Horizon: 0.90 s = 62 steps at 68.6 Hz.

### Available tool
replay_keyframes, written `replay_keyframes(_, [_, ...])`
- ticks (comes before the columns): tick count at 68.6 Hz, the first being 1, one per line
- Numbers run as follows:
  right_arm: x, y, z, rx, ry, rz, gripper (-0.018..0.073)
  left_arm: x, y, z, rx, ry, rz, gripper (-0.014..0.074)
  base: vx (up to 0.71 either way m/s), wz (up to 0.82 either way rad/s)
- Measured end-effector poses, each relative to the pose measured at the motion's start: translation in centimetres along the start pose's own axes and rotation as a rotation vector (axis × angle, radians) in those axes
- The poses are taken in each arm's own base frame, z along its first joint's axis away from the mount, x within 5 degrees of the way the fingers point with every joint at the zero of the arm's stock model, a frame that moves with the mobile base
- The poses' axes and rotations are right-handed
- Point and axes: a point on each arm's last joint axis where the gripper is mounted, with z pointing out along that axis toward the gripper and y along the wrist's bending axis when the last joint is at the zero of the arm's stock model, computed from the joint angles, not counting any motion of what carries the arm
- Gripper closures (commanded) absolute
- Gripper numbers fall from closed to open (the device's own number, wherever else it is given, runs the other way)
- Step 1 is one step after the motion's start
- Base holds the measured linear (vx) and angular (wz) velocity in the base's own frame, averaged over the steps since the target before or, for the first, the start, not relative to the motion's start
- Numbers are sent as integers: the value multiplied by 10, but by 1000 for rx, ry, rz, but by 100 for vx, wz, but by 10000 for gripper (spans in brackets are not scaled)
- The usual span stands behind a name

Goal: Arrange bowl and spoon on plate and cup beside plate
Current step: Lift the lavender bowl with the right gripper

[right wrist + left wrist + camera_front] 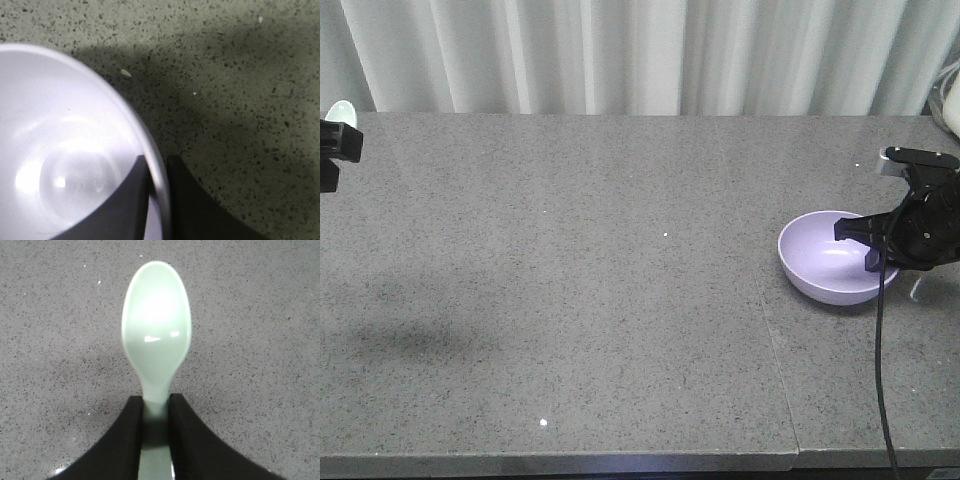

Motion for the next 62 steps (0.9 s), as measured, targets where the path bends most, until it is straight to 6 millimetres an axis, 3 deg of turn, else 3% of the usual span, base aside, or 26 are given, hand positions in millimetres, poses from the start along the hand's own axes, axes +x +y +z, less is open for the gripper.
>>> replay_keyframes(9, [2, 0, -7, 3, 3, -7, 570, 0, 0, 0, 0, 0, 0, 603, 0, 0])
replay_keyframes(18, [5, 3, -30, -1, -6, -17, 570, 0, 0, 0, 0, 0, 0, 603, 0, 0])
replay_keyframes(37, [19, 14, -120, -45, -147, -46, 568, 0, 0, 0, 0, 0, 0, 603, 0, 0])
replay_keyframes(52, [48, 20, -192, -56, -268, -77, 566, 0, 0, 0, 0, 0, 0, 603, 0, 0])
replay_keyframes(62, [71, 20, -229, -37, -331, -102, 566, 0, 0, 0, 0, 0, 0, 603, 0, 0])
